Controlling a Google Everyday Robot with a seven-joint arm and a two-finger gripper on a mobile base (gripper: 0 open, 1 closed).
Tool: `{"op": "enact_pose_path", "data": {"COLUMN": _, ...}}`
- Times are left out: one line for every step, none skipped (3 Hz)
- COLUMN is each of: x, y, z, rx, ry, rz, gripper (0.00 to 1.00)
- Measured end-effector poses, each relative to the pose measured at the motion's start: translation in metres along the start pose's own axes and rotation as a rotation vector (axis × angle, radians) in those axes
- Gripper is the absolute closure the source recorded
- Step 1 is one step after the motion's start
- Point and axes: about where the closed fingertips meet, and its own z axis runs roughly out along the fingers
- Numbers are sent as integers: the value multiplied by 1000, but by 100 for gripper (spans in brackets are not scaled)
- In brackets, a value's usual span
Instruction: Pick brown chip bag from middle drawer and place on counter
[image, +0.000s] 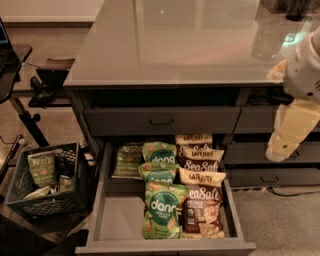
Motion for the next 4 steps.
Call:
{"op": "enact_pose_path", "data": {"x": 20, "y": 21, "z": 57, "rx": -71, "ry": -40, "rz": 42, "gripper": 0}}
{"op": "enact_pose_path", "data": {"x": 40, "y": 44, "z": 111, "rx": -92, "ry": -85, "rz": 60, "gripper": 0}}
{"op": "enact_pose_path", "data": {"x": 53, "y": 54, "z": 159, "rx": -67, "ry": -145, "rz": 68, "gripper": 0}}
{"op": "enact_pose_path", "data": {"x": 60, "y": 52, "z": 198, "rx": -35, "ry": -183, "rz": 86, "gripper": 0}}
